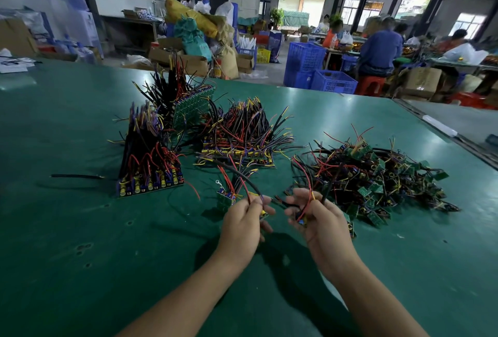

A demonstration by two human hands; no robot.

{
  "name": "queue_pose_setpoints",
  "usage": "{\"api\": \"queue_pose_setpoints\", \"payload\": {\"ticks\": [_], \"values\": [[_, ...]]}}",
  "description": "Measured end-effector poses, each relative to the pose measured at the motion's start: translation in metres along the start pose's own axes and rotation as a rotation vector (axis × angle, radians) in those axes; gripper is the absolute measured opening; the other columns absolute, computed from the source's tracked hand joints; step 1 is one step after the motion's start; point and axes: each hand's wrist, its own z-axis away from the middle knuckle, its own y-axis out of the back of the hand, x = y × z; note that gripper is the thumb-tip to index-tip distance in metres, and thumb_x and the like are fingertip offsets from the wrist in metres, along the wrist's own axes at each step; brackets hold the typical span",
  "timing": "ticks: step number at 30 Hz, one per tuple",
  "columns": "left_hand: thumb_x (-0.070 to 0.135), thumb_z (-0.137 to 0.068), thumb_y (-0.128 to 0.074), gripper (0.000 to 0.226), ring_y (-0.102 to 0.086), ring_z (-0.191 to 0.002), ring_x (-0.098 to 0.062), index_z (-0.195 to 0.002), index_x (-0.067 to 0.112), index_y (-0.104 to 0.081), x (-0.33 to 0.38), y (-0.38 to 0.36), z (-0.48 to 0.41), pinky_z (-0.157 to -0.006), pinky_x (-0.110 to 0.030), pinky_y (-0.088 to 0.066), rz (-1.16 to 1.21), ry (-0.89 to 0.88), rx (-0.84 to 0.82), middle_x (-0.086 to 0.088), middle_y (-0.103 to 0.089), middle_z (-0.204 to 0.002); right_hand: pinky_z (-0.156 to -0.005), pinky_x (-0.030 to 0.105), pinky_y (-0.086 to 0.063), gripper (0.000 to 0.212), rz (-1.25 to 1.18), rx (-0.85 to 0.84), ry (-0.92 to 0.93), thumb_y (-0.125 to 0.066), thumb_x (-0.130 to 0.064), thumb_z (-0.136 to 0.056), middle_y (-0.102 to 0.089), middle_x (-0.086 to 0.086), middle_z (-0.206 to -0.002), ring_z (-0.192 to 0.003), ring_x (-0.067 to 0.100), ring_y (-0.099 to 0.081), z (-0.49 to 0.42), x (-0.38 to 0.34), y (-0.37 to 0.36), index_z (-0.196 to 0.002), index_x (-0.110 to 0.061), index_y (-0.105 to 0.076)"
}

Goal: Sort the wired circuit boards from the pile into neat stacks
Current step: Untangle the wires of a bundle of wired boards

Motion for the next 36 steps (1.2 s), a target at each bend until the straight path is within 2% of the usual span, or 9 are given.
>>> {"api": "queue_pose_setpoints", "payload": {"ticks": [5,11,16,18,21,25,27,31,36], "values": [[0.007,-0.099,-0.036,0.023,-0.055,-0.048,-0.011,-0.097,0.026,-0.049,-0.001,0.002,-0.003,-0.044,-0.022,-0.041,0.025,0.008,0.046,0.0,-0.071,-0.079,-0.05,0.026,-0.046,0.039,-0.046,0.025,-0.003,-0.033,0.011,-0.094,-0.071,0.013,-0.083,-0.051,0.019,-0.053,-0.002,0.002,-0.002,-0.118,-0.015,-0.05],[0.003,-0.097,-0.038,0.024,-0.046,-0.049,-0.012,-0.093,0.024,-0.049,-0.004,0.002,-0.005,-0.052,-0.028,-0.041,-0.034,-0.039,0.087,-0.001,-0.062,-0.071,-0.05,0.021,-0.043,0.038,0.025,0.017,-0.06,-0.034,0.004,-0.089,-0.07,0.013,-0.09,-0.062,0.016,-0.044,-0.001,0.004,0.001,-0.108,-0.004,-0.066],[0.014,-0.096,-0.044,0.019,-0.046,-0.056,-0.014,-0.1,0.032,-0.048,-0.009,0.003,-0.005,-0.059,-0.036,-0.039,-0.081,-0.077,0.102,0.003,-0.055,-0.066,-0.051,0.022,-0.036,0.008,0.142,-0.055,0.0,-0.068,-0.014,-0.086,-0.055,0.012,-0.073,-0.055,0.013,-0.04,0.001,0.003,0.001,-0.093,-0.012,-0.072],[0.02,-0.094,-0.044,0.023,-0.045,-0.059,-0.016,-0.103,0.041,-0.047,-0.007,0.004,-0.005,-0.06,-0.037,-0.037,-0.033,-0.056,0.071,0.004,-0.054,-0.066,-0.051,0.024,-0.033,0.018,0.26,-0.05,0.038,-0.067,-0.006,-0.087,-0.056,0.007,-0.068,-0.054,0.014,-0.04,0.002,0.005,0.002,-0.1,-0.017,-0.069],[0.035,-0.078,-0.042,0.03,-0.042,-0.058,-0.017,-0.1,0.055,-0.045,-0.004,0.006,-0.003,-0.06,-0.038,-0.035,-0.005,-0.059,-0.015,0.003,-0.05,-0.068,-0.056,0.026,-0.04,0.023,0.296,-0.063,0.077,-0.052,-0.004,-0.097,-0.074,0.002,-0.093,-0.056,0.015,-0.054,0.003,0.005,-0.001,-0.105,-0.023,-0.063],[0.038,-0.076,-0.059,0.043,-0.049,-0.065,-0.011,-0.116,0.042,-0.046,-0.008,0.002,-0.001,-0.07,-0.028,-0.044,-0.114,-0.141,-0.011,0.005,-0.049,-0.072,-0.064,0.018,-0.049,0.023,0.38,-0.119,0.123,-0.048,-0.005,-0.1,-0.072,-0.011,-0.112,-0.069,0.012,-0.067,0.005,0.005,-0.003,-0.112,-0.022,-0.059],[0.03,-0.084,-0.066,0.036,-0.051,-0.068,-0.009,-0.114,0.038,-0.048,-0.011,0.0,-0.001,-0.07,-0.02,-0.043,-0.158,-0.179,-0.003,0.003,-0.051,-0.075,-0.062,0.018,-0.049,0.023,0.359,-0.137,0.113,-0.048,0.0,-0.099,-0.072,-0.007,-0.114,-0.064,0.013,-0.065,0.005,0.006,-0.003,-0.116,-0.013,-0.054],[0.035,-0.086,-0.062,0.018,-0.051,-0.064,-0.001,-0.103,0.036,-0.054,-0.014,0.001,0.001,-0.064,-0.017,-0.042,-0.233,-0.245,-0.04,0.009,-0.056,-0.074,-0.049,0.021,-0.042,0.027,0.285,-0.125,0.071,-0.054,-0.003,-0.096,-0.074,0.001,-0.107,-0.052,0.011,-0.051,0.004,0.008,-0.005,-0.119,-0.018,-0.051],[0.023,-0.096,-0.053,0.007,-0.059,-0.076,-0.001,-0.094,0.026,-0.059,-0.014,0.003,0.001,-0.067,-0.018,-0.044,-0.384,-0.414,-0.034,0.009,-0.066,-0.083,-0.059,0.025,-0.04,0.036,0.265,-0.117,0.03,-0.063,-0.02,-0.092,-0.066,0.003,-0.095,-0.065,0.011,-0.049,0.004,0.014,-0.007,-0.126,-0.025,-0.056]]}}
